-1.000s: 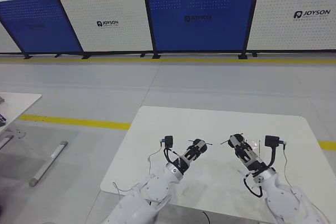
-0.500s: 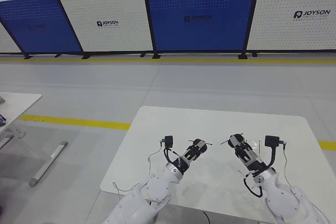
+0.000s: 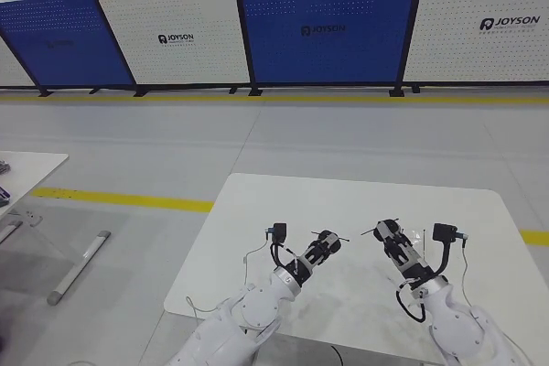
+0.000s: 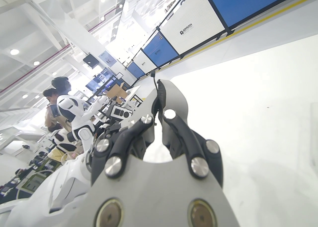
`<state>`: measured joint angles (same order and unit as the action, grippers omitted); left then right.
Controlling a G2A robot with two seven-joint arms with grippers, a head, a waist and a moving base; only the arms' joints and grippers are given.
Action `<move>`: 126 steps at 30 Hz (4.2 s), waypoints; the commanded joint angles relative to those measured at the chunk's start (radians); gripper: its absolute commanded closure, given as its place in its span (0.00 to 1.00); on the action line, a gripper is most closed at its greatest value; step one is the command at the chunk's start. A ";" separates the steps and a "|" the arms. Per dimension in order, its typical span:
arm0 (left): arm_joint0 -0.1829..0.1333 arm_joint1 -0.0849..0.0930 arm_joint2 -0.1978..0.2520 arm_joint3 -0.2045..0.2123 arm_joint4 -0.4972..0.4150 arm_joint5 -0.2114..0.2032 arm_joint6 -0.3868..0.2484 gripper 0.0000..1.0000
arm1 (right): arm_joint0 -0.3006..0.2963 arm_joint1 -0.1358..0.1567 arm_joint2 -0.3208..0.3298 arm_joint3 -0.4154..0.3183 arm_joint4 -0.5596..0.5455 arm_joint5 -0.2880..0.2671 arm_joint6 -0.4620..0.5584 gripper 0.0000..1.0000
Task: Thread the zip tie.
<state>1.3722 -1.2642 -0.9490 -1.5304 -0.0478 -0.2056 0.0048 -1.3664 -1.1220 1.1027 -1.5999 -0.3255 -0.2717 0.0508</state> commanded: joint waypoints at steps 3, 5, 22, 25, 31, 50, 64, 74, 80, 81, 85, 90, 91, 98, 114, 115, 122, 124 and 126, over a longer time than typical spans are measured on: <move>0.000 0.000 0.000 0.000 0.000 0.000 0.000 1.00 | 0.000 0.000 0.000 0.000 0.000 0.000 0.000 1.00; 0.000 0.000 0.000 0.000 0.000 0.000 0.000 1.00 | 0.000 0.000 0.000 0.000 0.000 0.000 0.000 1.00; 0.005 -0.002 -0.005 -0.008 0.012 0.002 0.018 1.00 | -0.018 -0.010 -0.031 -0.013 -0.129 0.062 -0.060 1.00; 0.005 -0.002 -0.005 -0.008 0.012 0.002 0.018 1.00 | -0.018 -0.010 -0.031 -0.013 -0.129 0.062 -0.060 1.00; 0.005 -0.002 -0.005 -0.008 0.012 0.002 0.018 1.00 | -0.031 -0.015 -0.034 -0.020 -0.083 0.019 -0.051 1.00; 0.005 -0.002 -0.005 -0.008 0.012 0.002 0.018 1.00 | -0.040 -0.030 -0.048 0.002 -0.092 -0.029 -0.114 1.00; 0.005 -0.002 -0.005 -0.008 0.012 0.002 0.018 1.00 | -0.053 -0.055 -0.061 0.034 -0.110 -0.006 -0.229 1.00; 0.005 -0.002 -0.005 -0.008 0.012 0.002 0.018 1.00 | -0.055 -0.055 -0.061 0.032 -0.109 -0.003 -0.226 1.00; 0.005 -0.002 -0.005 -0.008 0.012 0.002 0.018 1.00 | -0.059 -0.062 -0.058 0.026 -0.103 -0.007 -0.214 1.00; 0.005 -0.002 -0.005 -0.008 0.012 0.002 0.018 1.00 | -0.058 -0.064 -0.057 0.028 -0.106 -0.005 -0.211 1.00; 0.005 -0.002 -0.005 -0.008 0.012 0.002 0.018 1.00 | -0.051 -0.069 -0.060 0.034 -0.118 0.004 -0.207 1.00; 0.005 -0.002 -0.005 -0.008 0.012 0.002 0.018 1.00 | -0.038 -0.078 -0.066 0.050 -0.122 0.006 -0.199 1.00; 0.005 -0.002 -0.005 -0.008 0.012 0.002 0.018 1.00 | -0.036 -0.079 -0.067 0.052 -0.122 0.004 -0.196 1.00; 0.005 -0.002 -0.005 -0.008 0.012 0.002 0.018 1.00 | -0.030 -0.088 -0.066 0.058 -0.120 -0.011 -0.182 1.00; 0.005 -0.002 -0.005 -0.008 0.012 0.002 0.018 1.00 | -0.037 -0.101 -0.047 0.065 -0.134 -0.009 -0.161 1.00; 0.005 -0.002 -0.005 -0.008 0.012 0.002 0.018 1.00 | -0.036 -0.101 -0.046 0.065 -0.133 -0.009 -0.158 1.00; 0.005 -0.002 -0.005 -0.008 0.012 0.002 0.018 1.00 | -0.033 -0.108 -0.048 0.070 -0.140 -0.012 -0.147 1.00; 0.005 -0.002 -0.005 -0.008 0.012 0.002 0.018 1.00 | -0.032 -0.111 -0.049 0.069 -0.141 -0.015 -0.145 1.00; 0.005 -0.002 -0.005 -0.008 0.012 0.002 0.018 1.00 | -0.032 -0.113 -0.050 0.069 -0.138 -0.022 -0.144 1.00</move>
<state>1.3773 -1.2662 -0.9535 -1.5379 -0.0354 -0.2036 0.0226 -1.3985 -1.2339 1.0531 -1.5308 -0.4650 -0.2908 -0.0935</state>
